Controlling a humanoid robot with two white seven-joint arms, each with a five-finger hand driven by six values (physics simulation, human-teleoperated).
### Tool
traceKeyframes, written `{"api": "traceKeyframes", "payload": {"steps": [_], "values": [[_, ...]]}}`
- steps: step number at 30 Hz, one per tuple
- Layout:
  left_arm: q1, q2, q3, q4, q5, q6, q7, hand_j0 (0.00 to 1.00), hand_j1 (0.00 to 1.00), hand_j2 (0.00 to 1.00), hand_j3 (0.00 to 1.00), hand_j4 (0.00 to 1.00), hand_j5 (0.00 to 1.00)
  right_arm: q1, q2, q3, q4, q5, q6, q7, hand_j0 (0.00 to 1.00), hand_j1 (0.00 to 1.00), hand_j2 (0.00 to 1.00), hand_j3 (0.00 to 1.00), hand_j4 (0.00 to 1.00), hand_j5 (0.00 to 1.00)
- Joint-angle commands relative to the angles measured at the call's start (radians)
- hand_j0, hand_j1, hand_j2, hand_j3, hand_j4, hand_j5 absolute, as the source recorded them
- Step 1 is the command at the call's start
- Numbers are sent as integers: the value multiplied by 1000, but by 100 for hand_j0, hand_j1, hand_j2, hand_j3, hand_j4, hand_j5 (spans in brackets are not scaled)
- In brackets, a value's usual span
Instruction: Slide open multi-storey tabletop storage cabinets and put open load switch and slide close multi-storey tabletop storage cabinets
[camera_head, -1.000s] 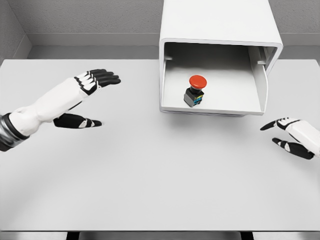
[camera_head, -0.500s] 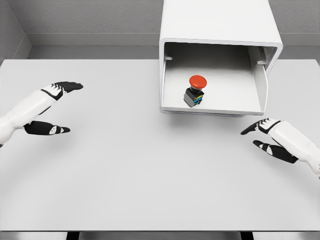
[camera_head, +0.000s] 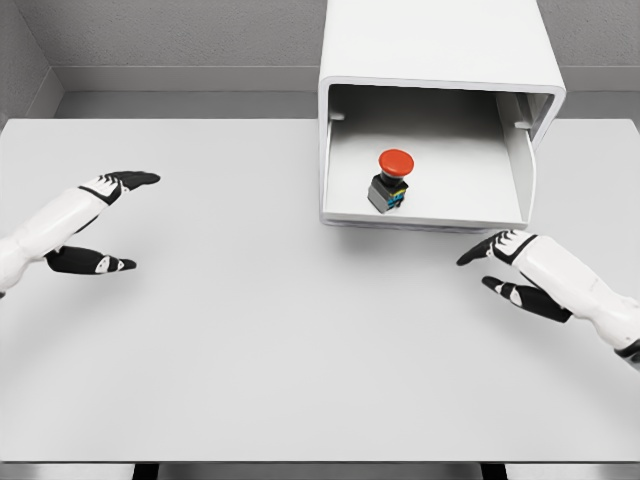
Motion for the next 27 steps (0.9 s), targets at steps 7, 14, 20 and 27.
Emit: {"api": "traceKeyframes", "payload": {"steps": [7,14,20,27], "values": [[0,-2,0,10,9,3,0,100,100,100,100,100,100,-118,15,95,103,-11,1,2,65,65,65,65,65,65],[0,0,0,10,9,3,0,100,100,100,100,100,100,-181,15,141,180,-8,1,1,66,66,66,66,66,66],[0,0,0,11,9,3,0,100,100,100,100,100,100,-178,-4,129,186,-18,1,-1,66,66,66,66,66,66],[0,0,0,10,9,3,0,100,100,100,100,100,100,-181,-4,101,136,-7,1,1,67,67,67,67,67,67]]}}
